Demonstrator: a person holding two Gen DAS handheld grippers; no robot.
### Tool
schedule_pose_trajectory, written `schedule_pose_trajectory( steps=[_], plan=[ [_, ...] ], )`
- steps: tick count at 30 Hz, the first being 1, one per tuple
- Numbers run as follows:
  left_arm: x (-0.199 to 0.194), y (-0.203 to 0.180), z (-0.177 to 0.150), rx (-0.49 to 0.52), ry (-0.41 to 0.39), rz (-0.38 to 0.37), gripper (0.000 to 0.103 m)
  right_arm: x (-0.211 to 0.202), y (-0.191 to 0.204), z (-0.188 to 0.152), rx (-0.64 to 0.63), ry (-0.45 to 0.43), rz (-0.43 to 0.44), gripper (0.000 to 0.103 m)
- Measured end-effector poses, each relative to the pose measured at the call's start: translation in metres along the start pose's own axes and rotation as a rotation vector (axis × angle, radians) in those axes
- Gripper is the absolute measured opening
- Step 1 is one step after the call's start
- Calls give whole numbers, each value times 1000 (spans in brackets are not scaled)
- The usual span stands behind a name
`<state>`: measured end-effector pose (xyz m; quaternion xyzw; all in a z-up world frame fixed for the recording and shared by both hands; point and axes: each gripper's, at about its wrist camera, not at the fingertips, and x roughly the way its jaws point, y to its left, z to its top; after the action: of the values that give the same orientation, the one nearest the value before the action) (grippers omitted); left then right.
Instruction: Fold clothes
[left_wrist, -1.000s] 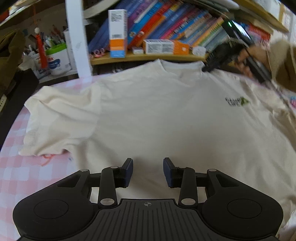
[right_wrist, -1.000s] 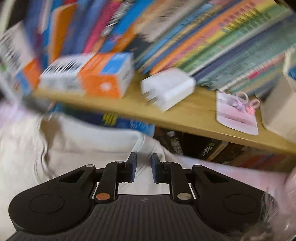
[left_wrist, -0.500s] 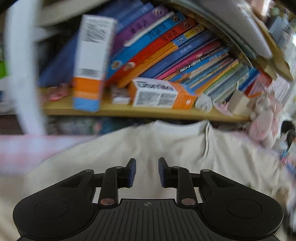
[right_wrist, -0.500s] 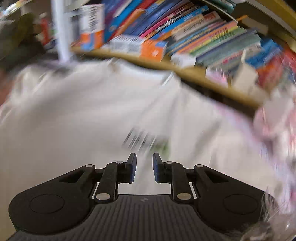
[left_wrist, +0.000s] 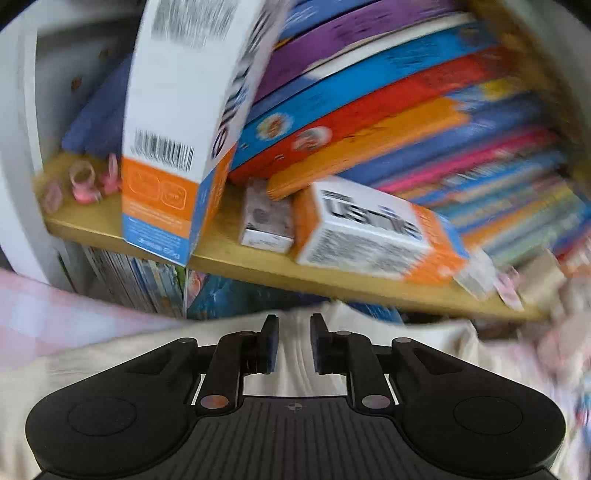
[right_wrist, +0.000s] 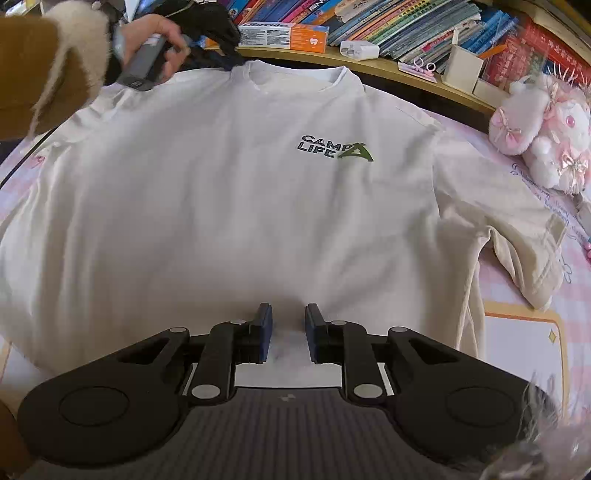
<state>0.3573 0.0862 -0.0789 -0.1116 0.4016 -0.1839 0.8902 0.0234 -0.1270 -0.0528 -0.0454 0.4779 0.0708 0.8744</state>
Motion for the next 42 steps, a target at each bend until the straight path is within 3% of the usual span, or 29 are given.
schedule_pose_trajectory(
  steps=[1, 3, 6, 11, 15, 19, 23, 31, 33, 36, 42],
  plan=[
    [-14, -1, -8, 37, -7, -15, 19, -2, -2, -1, 9, 1, 4, 21],
    [-49, 4, -32, 103, -22, -37, 22, -9, -6, -1, 25, -17, -1, 37],
    [-97, 19, -70, 150, -20, -36, 27, -24, -17, -3, 63, -61, -18, 39],
    [-180, 48, -148, 177, 18, 66, 28, -48, -45, -15, 156, -90, -64, 46],
    [-240, 66, -198, 114, 17, 139, 30, -66, -68, -34, 158, -79, -88, 56],
    [-283, 64, -229, 90, -11, 231, 44, -80, -82, -52, 101, -85, -79, 68],
    [-303, 48, -250, 54, -25, 257, 48, -92, -93, -73, 45, -85, -31, 71],
    [-315, 28, -299, -29, 20, 302, 48, -106, -104, -123, -54, -64, 29, 77],
    [-320, 22, -307, -3, 20, 318, 49, -107, -107, -132, -65, -58, 36, 77],
    [-325, 13, -315, 49, 27, 345, 61, -110, -112, -139, -58, -65, 55, 77],
    [-322, 5, -330, 148, 67, 394, 62, -107, -115, -143, -63, -65, 67, 77]
  ],
)
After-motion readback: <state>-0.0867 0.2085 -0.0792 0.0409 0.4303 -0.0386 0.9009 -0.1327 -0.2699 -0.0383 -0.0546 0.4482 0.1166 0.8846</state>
